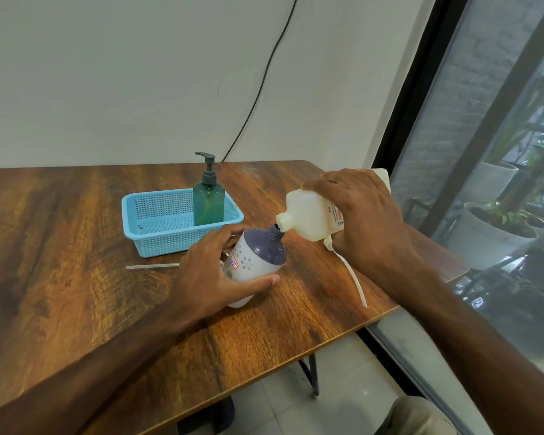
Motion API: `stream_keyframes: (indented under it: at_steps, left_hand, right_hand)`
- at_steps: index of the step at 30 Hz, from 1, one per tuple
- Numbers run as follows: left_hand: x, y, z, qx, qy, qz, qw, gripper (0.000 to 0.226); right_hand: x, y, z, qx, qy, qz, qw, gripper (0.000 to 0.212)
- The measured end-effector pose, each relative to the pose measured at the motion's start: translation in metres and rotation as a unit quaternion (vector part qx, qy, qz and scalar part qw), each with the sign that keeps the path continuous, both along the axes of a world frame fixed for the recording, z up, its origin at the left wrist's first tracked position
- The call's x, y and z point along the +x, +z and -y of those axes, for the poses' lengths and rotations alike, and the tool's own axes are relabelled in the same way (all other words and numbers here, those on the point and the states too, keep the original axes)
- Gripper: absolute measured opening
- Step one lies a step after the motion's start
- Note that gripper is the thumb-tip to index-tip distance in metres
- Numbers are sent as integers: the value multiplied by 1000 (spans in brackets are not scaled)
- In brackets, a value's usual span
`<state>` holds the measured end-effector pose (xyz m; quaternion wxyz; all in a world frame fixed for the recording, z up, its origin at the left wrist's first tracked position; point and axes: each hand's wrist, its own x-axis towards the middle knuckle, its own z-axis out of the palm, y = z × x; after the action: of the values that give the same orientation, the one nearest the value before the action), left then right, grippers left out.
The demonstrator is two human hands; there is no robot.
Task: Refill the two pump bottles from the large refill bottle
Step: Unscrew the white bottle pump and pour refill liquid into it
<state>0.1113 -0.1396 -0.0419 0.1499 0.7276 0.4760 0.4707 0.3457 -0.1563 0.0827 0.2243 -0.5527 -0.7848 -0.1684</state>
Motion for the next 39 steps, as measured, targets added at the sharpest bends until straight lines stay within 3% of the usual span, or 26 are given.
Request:
stream_keyframes:
  at_steps: [14, 20, 25, 29, 39]
  left_hand:
    - [1, 3, 3, -8, 2, 9, 1000, 85]
    - [1, 0, 1, -24, 9, -1, 1000, 103]
    - [1, 3, 4, -17, 5, 4, 1000, 79]
    - [2, 3, 3, -18, 11, 4, 1000, 89]
    - [2, 4, 5, -18, 12, 0, 1000, 85]
  right_hand:
    - [-2, 3, 1, -3, -2, 14, 1000, 77]
    - [-4, 5, 2, -3, -6, 17, 1000, 78]
    - [-5, 6, 2, -2, -12, 22, 1000, 78]
    - [-6, 7, 2, 1, -14, 29, 999, 78]
    - [-9, 10, 3, -4, -17, 36, 999, 80]
